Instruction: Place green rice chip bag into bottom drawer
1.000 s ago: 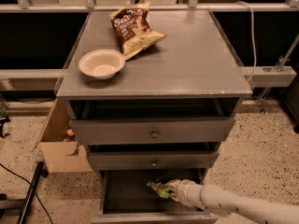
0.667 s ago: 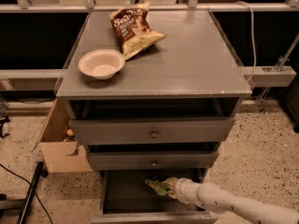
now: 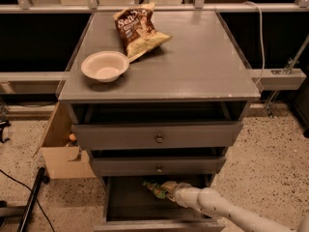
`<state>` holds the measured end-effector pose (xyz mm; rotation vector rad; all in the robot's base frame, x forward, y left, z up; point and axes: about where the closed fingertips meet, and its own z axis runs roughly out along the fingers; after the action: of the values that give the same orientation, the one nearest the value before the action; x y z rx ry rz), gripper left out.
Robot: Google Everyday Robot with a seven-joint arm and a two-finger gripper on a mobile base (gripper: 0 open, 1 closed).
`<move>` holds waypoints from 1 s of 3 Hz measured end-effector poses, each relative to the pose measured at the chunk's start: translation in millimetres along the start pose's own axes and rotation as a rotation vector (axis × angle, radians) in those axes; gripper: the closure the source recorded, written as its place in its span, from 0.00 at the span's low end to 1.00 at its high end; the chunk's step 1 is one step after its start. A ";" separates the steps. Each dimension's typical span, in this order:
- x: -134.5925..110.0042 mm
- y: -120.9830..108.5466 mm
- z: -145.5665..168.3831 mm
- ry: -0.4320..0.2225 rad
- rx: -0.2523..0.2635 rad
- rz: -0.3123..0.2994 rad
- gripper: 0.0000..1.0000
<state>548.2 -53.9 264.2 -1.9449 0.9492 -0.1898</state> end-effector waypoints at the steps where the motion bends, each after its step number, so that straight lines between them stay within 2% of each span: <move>1: 0.3 3.0 19.7 0.005 -0.004 -0.045 1.00; 2: 0.8 7.0 34.5 0.032 -0.042 -0.081 1.00; 3: 13.6 11.9 43.5 0.106 -0.077 -0.111 1.00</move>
Offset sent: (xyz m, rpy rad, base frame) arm 0.0284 0.0179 -0.0452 -0.2138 -0.0533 -0.0062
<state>572.1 -36.9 227.3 -2.0773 0.9298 -0.3272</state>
